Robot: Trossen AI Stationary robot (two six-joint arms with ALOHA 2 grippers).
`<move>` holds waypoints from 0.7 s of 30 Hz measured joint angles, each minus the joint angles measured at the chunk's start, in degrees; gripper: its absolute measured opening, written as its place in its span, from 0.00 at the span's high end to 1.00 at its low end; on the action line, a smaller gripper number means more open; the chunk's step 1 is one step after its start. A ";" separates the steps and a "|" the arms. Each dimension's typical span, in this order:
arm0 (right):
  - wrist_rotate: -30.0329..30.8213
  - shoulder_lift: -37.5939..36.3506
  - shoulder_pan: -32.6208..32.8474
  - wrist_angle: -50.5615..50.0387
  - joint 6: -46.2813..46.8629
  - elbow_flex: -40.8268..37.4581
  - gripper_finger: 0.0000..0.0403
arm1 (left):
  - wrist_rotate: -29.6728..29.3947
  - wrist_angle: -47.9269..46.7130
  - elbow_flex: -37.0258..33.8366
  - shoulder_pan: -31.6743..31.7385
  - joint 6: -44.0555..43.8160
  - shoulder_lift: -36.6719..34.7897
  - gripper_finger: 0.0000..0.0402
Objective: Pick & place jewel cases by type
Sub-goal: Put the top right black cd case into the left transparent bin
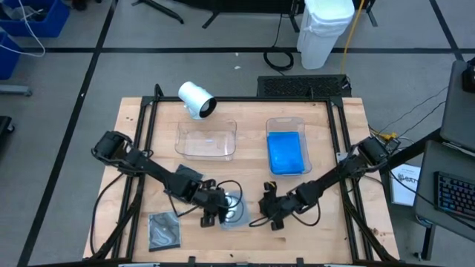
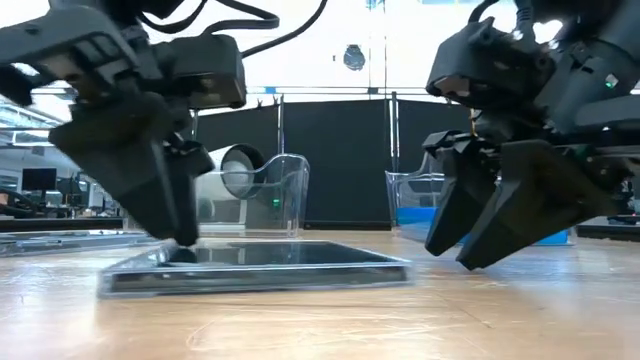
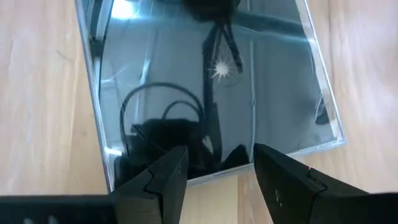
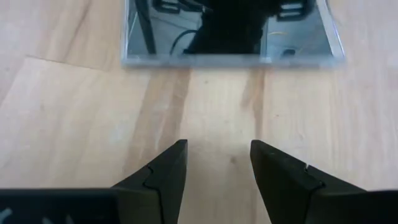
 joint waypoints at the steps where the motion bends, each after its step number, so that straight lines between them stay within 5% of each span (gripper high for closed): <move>1: 0.02 0.00 -0.18 -0.02 0.00 -0.01 0.58 | -0.08 -0.60 0.07 -0.36 -0.10 -0.74 0.53; 14: 0.11 0.48 -2.21 3.07 -1.79 -0.03 0.58 | -4.20 -25.54 8.73 -5.89 -9.29 -6.61 0.53; 21: 0.11 0.48 -3.27 4.09 -2.63 -0.03 0.58 | 1.64 -29.30 8.79 -6.12 -15.46 -3.47 0.53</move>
